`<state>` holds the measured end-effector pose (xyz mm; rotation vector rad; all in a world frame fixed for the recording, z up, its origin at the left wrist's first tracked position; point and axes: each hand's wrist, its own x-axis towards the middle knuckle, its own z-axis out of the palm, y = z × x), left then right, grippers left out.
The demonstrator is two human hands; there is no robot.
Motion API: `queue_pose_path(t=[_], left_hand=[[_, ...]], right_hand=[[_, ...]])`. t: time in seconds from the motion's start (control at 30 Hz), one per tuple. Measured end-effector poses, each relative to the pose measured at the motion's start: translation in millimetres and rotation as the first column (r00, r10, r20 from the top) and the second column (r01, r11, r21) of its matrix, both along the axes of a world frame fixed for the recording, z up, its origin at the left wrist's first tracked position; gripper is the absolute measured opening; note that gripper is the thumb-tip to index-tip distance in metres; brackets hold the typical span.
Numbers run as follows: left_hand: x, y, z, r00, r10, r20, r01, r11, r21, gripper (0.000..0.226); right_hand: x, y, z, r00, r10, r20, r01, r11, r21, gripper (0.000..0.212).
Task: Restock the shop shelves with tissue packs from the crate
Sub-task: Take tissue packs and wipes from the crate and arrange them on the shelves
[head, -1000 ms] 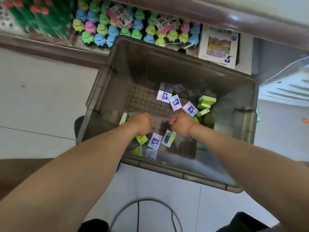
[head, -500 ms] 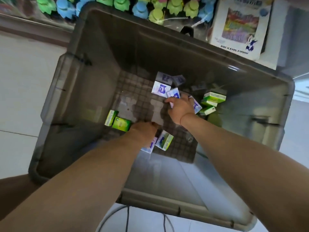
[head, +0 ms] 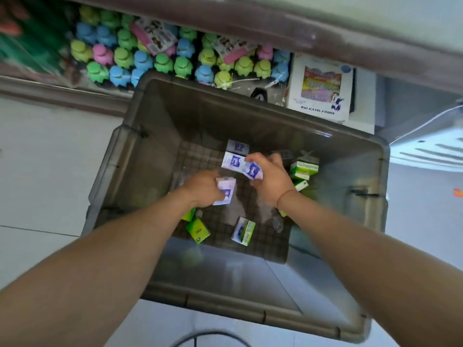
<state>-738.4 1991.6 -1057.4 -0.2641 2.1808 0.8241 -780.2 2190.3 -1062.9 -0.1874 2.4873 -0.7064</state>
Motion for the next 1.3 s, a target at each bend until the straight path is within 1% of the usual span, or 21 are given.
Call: queue_pose_path(t=[0.07, 0.1, 0.13, 0.2, 0.3, 0.4, 0.43, 0.47, 0.53, 0.6, 0.63, 0.67, 0.73, 0.8, 0.87, 0.9, 0.97, 1.07, 1.17, 1.23, 1.3], left_hand=[[-5, -10, 25, 0.981, 0.189, -0.049, -0.183, 0.978, 0.099, 0.017], [-6, -13, 40, 0.962, 0.267, -0.059, -0.255, 0.953, 0.164, 0.015], [-4, -16, 53, 0.941, 0.332, -0.062, -0.31, 0.923, 0.226, 0.016], [3, -18, 85, 0.907, 0.416, -0.058, -0.373, 0.862, 0.344, 0.019], [13, -15, 148, 0.885, 0.46, -0.074, -0.376, 0.798, 0.471, 0.02], [18, -12, 218, 0.862, 0.484, -0.149, -0.33, 0.76, 0.56, 0.032], [19, -11, 242, 0.851, 0.492, -0.183, -0.309, 0.751, 0.583, 0.034], [19, -10, 265, 0.838, 0.501, -0.216, -0.288, 0.743, 0.605, 0.034], [20, -5, 313, 0.82, 0.496, -0.287, -0.226, 0.739, 0.634, 0.031], [18, 6, 361, 0.797, 0.476, -0.371, -0.157, 0.756, 0.635, 0.028], [17, 13, 384, 0.779, 0.469, -0.417, -0.121, 0.765, 0.633, 0.026], [15, 21, 406, 0.759, 0.45, -0.47, -0.083, 0.783, 0.616, 0.025], [11, 37, 448, 0.735, 0.379, -0.562, -0.001, 0.83, 0.558, 0.023], [2, 52, 486, 0.705, 0.325, -0.631, 0.061, 0.858, 0.51, 0.02], [-9, 71, 525, 0.659, 0.283, -0.697, 0.116, 0.877, 0.466, 0.018], [-17, 82, 544, 0.634, 0.269, -0.725, 0.138, 0.883, 0.449, 0.018], [-31, 108, 575, 0.586, 0.236, -0.775, 0.178, 0.896, 0.407, 0.021], [-56, 147, 606, 0.519, 0.183, -0.835, 0.211, 0.919, 0.333, 0.021], [-90, 185, 627, 0.424, 0.175, -0.889, 0.205, 0.937, 0.282, 0.023], [-119, 209, 637, 0.348, 0.192, -0.917, 0.194, 0.943, 0.272, 0.021], [-149, 231, 644, 0.302, 0.202, -0.932, 0.169, 0.95, 0.261, 0.017]], right_hand=[[1, 1, 34, 0.997, -0.066, 0.042, 0.069, 0.994, -0.086, 0.073], [2, 2, 51, 0.993, -0.1, 0.056, 0.106, 0.987, -0.117, 0.075], [3, 4, 69, 0.99, -0.121, 0.067, 0.129, 0.983, -0.131, 0.072], [6, 7, 105, 0.99, -0.127, 0.068, 0.137, 0.976, -0.171, 0.058], [9, 13, 170, 0.984, -0.126, 0.123, 0.16, 0.933, -0.323, 0.045], [14, 26, 243, 0.964, -0.11, 0.243, 0.227, 0.817, -0.53, 0.04], [15, 32, 266, 0.963, -0.101, 0.248, 0.232, 0.777, -0.586, 0.039], [14, 38, 291, 0.974, -0.091, 0.208, 0.204, 0.756, -0.622, 0.039], [11, 52, 340, 0.995, -0.086, 0.057, 0.103, 0.76, -0.641, 0.039], [10, 65, 389, 0.993, -0.11, -0.05, 0.049, 0.745, -0.665, 0.042], [9, 74, 411, 0.986, -0.146, -0.086, 0.046, 0.717, -0.695, 0.041], [9, 82, 429, 0.975, -0.197, -0.104, 0.057, 0.673, -0.737, 0.04], [12, 97, 459, 0.951, -0.29, -0.105, 0.071, 0.538, -0.84, 0.035], [12, 111, 483, 0.934, -0.34, -0.113, 0.037, 0.405, -0.914, 0.027], [10, 128, 509, 0.911, -0.39, -0.134, -0.004, 0.316, -0.949, 0.023], [10, 136, 522, 0.894, -0.423, -0.149, -0.021, 0.293, -0.956, 0.025], [8, 153, 546, 0.847, -0.491, -0.203, -0.061, 0.291, -0.955, 0.027], [0, 181, 566, 0.729, -0.622, -0.285, -0.103, 0.313, -0.944, 0.028], [-15, 210, 575, 0.602, -0.709, -0.367, -0.122, 0.373, -0.92, 0.032], [-26, 225, 578, 0.561, -0.739, -0.373, -0.115, 0.376, -0.919, 0.036], [-37, 237, 577, 0.544, -0.754, -0.368, -0.106, 0.373, -0.922, 0.038]])
